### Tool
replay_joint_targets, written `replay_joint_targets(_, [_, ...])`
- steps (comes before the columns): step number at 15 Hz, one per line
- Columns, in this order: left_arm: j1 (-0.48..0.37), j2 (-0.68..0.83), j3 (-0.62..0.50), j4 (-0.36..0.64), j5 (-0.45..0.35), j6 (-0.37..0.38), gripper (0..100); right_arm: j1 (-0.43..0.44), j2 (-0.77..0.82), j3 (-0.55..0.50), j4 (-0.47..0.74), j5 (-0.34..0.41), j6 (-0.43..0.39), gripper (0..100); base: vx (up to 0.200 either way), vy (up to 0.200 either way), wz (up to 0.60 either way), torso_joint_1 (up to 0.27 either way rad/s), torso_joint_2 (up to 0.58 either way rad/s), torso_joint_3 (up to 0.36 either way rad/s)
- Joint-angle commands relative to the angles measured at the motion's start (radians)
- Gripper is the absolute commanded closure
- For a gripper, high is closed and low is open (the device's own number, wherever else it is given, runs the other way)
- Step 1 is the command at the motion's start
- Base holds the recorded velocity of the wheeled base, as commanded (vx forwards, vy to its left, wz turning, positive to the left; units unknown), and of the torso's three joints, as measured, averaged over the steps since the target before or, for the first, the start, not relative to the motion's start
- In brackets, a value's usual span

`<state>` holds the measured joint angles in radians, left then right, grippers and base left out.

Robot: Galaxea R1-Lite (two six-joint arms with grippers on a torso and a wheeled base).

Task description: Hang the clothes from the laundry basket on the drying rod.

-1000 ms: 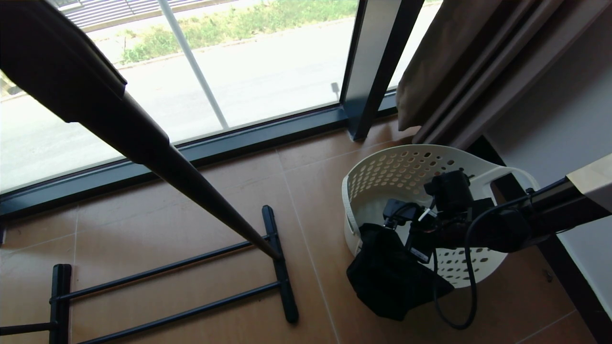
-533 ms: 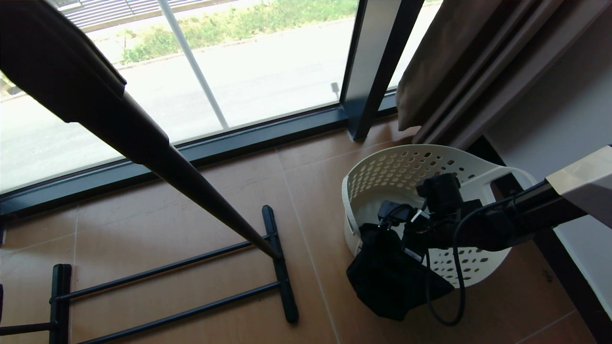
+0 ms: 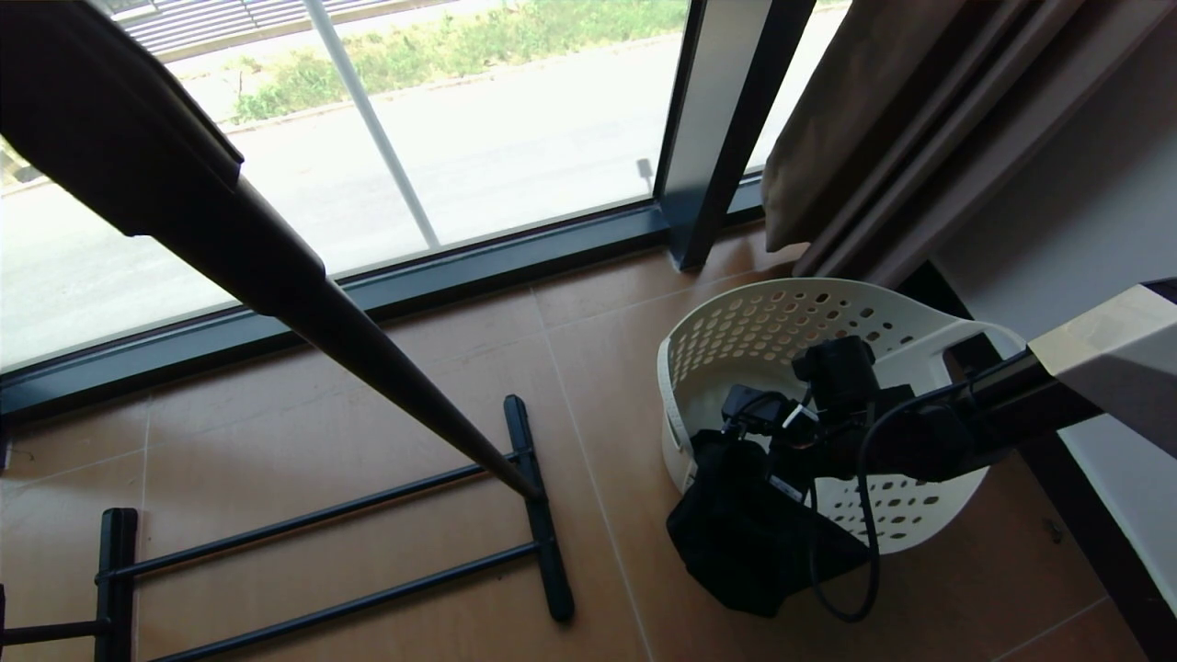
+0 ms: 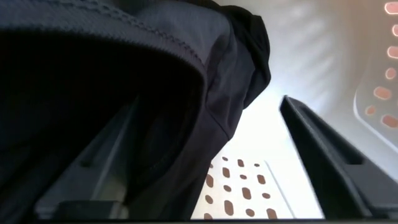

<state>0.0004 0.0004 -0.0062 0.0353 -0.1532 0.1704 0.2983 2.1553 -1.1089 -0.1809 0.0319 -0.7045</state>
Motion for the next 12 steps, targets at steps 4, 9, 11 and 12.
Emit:
replay_joint_targets(4, [0.001,0.001,0.000,0.000,0.000,0.000,0,0.025,-0.014,0.006,-0.002,0.019,0.011,100,0.000,0.000,0.00,0.000,0.00,0.000])
replay_joint_targets(9, [0.001,0.001,0.000,0.000,0.000,0.001,0,0.048,-0.199,0.149,-0.114,0.008,0.036,100,0.000,0.000,0.00,0.000,0.00,0.000])
replay_joint_targets(11, [0.001,0.001,0.000,0.000,0.000,0.003,0,0.058,-0.304,0.202,-0.114,-0.010,0.036,100,0.000,0.000,0.00,0.000,0.00,0.000])
replay_joint_targets(12, [0.001,0.001,0.000,0.000,0.000,0.001,0,0.064,-0.351,0.227,-0.114,-0.023,0.036,100,0.000,0.000,0.00,0.000,0.00,0.000])
